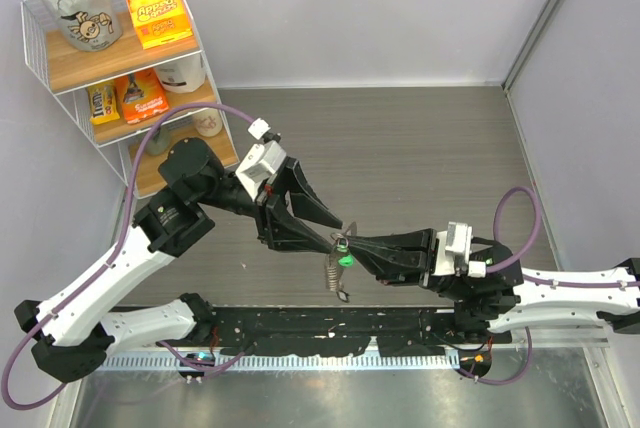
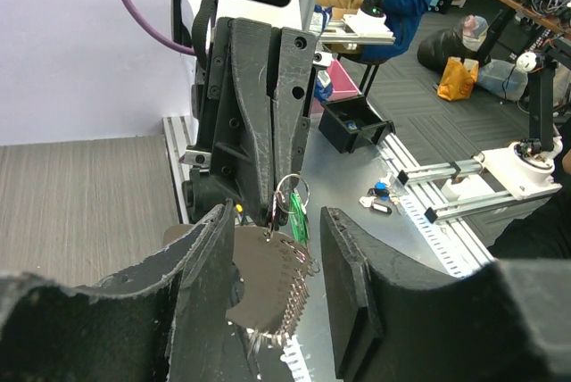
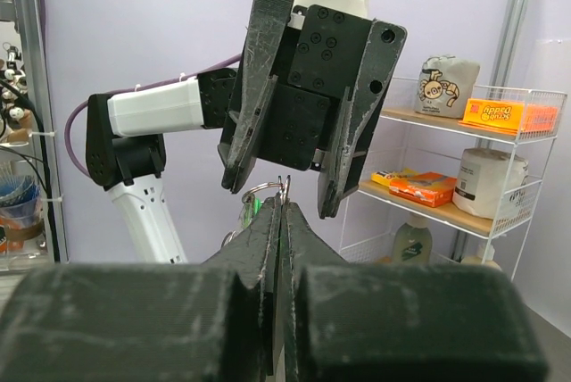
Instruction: Put the keys on the keyring
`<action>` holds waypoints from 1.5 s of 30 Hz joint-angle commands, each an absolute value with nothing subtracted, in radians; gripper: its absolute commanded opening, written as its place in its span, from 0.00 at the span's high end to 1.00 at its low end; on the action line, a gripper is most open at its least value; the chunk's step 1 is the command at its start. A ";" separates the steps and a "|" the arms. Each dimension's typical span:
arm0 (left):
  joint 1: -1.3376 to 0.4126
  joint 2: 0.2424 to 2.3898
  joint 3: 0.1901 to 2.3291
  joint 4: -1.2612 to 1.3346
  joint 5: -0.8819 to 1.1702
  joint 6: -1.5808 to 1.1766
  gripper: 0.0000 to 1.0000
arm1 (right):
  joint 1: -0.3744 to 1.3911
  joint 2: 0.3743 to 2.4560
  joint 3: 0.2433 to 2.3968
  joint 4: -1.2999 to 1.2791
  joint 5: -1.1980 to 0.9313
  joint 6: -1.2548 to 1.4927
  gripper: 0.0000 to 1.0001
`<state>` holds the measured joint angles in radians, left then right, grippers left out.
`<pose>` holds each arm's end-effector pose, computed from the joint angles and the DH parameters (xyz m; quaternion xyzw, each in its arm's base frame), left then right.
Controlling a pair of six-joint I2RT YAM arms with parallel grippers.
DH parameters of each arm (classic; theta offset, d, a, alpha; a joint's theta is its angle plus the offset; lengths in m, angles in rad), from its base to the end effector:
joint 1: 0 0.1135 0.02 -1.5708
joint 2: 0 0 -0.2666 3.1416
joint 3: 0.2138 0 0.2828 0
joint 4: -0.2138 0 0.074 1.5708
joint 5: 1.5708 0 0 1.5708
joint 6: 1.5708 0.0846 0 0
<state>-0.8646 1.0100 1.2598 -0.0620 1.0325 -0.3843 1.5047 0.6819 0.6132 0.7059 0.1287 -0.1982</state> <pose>0.1047 -0.2347 0.4876 0.5012 0.4482 -0.6470 0.3594 0.0254 0.2186 0.4164 -0.3000 0.3391 0.5186 0.7253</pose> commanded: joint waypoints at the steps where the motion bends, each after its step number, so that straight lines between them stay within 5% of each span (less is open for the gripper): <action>1: -0.871 1.009 1.281 -0.052 1.035 -0.374 0.53 | 1.503 0.686 0.669 0.746 0.138 -0.186 0.95; 26: -0.871 1.000 1.301 -0.103 1.023 -0.345 0.69 | 1.503 0.703 0.684 0.710 0.152 -0.202 0.95; 45: -0.871 0.974 1.302 -0.109 0.977 -0.333 0.57 | 1.503 0.672 0.657 0.712 0.160 -0.210 0.95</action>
<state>-0.8684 0.9951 1.2602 -0.1143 0.9882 -0.3470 1.5047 0.6956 0.6369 0.6567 0.1486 -0.2062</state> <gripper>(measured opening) 0.424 0.059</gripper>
